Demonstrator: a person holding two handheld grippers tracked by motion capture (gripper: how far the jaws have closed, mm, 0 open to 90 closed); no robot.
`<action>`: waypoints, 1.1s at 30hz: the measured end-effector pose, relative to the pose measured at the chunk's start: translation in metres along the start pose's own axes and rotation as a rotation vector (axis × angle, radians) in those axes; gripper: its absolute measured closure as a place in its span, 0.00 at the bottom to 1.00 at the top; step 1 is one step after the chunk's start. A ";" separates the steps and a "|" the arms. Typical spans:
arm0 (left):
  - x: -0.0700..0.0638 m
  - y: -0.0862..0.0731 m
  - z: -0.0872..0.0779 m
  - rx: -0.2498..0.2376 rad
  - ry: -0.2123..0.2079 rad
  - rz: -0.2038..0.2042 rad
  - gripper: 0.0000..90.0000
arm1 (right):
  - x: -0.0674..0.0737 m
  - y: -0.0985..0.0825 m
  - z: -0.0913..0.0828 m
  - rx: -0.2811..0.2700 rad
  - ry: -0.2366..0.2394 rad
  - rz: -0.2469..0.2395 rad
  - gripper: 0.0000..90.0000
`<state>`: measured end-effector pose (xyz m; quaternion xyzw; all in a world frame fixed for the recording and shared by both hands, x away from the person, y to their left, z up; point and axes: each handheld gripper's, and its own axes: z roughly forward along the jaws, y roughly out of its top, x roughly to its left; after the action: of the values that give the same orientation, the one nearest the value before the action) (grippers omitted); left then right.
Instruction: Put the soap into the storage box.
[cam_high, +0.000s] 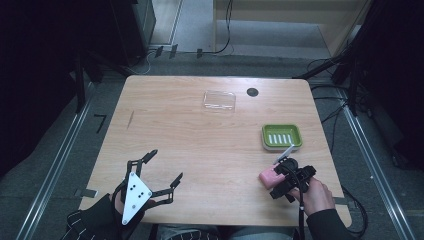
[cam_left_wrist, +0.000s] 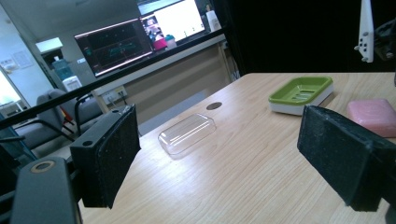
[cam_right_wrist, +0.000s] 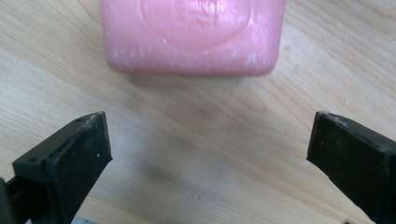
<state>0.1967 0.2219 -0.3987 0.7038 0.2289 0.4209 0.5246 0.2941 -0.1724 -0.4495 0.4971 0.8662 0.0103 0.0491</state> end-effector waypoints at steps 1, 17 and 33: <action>0.000 0.000 0.000 0.001 0.000 0.000 0.15 | 0.000 0.002 0.000 -0.001 0.003 0.002 0.00; 0.000 0.000 0.000 0.000 0.000 0.000 0.15 | -0.007 0.026 -0.002 -0.041 0.053 0.031 0.00; 0.001 0.000 0.000 0.001 0.004 -0.005 0.15 | -0.005 0.051 0.017 0.011 0.071 0.039 0.00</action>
<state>0.1968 0.2228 -0.3986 0.7025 0.2317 0.4211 0.5249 0.3422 -0.1509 -0.4622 0.5137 0.8575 0.0241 0.0153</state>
